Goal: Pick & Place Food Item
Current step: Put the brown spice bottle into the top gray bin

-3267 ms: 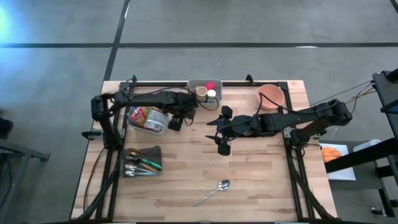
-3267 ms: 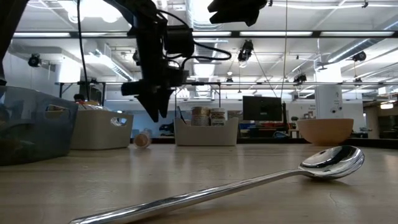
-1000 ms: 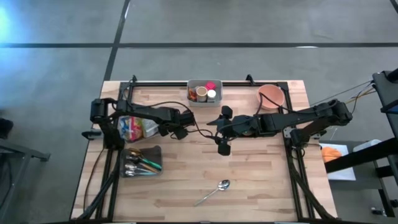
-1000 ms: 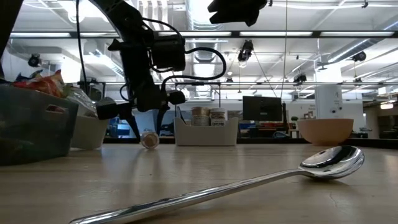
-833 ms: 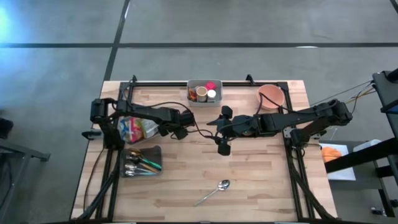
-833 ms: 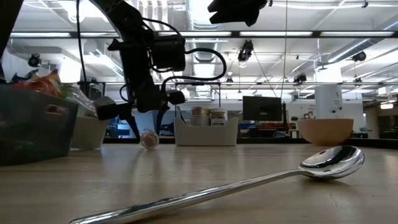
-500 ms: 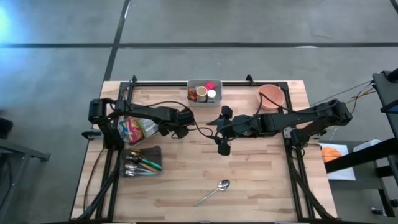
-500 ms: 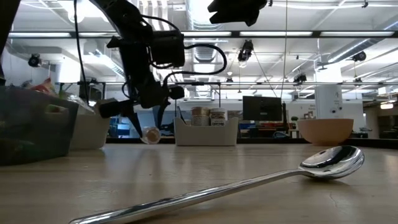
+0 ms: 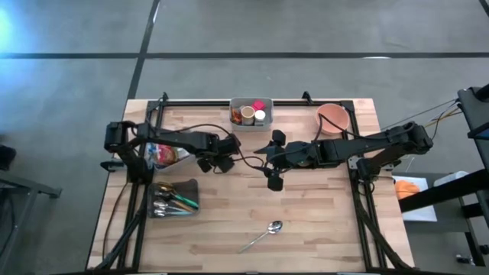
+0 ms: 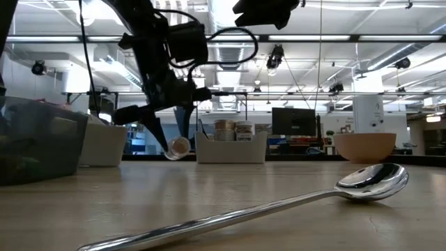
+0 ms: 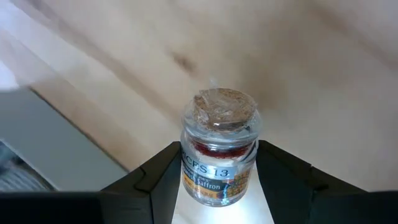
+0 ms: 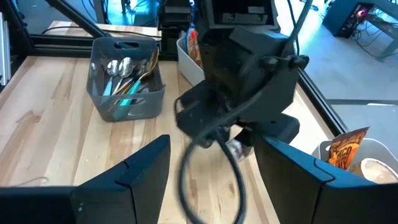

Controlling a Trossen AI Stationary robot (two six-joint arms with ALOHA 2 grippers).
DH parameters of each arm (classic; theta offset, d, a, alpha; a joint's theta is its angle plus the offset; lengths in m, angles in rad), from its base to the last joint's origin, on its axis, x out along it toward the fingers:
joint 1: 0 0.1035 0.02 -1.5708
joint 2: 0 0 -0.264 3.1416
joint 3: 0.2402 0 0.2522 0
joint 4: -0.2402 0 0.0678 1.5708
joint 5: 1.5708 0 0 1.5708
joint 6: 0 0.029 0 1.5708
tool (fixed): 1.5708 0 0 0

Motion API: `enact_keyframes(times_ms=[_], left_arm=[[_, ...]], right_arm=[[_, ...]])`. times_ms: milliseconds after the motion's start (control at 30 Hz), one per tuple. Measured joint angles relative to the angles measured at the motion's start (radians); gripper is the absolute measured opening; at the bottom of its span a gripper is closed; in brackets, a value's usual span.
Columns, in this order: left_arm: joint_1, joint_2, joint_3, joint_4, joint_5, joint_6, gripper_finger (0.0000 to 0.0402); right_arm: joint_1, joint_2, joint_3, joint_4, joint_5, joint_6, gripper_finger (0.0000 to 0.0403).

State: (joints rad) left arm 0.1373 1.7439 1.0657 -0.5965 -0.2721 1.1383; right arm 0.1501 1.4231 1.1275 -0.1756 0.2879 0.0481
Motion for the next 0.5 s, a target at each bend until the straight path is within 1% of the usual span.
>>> enact_keyframes(times_ms=[133,233,400,500], left_arm=[[-0.016,0.000,0.002,0.010,0.047,-0.083,0.0199],[-0.025,0.000,0.002,0.018,0.083,-0.176,0.0199],[-0.042,-0.002,0.008,0.047,0.151,-0.397,0.0199],[-0.045,-0.002,0.020,0.065,0.167,-0.529,0.0199]], right_arm=[[0.000,0.000,0.000,0.001,0.000,-0.003,0.0233],[0.000,0.000,0.000,0.000,0.000,0.001,0.0233],[0.000,0.000,0.000,0.000,0.000,-0.003,0.0233],[0.000,0.000,0.000,0.000,0.000,0.001,0.0233]])
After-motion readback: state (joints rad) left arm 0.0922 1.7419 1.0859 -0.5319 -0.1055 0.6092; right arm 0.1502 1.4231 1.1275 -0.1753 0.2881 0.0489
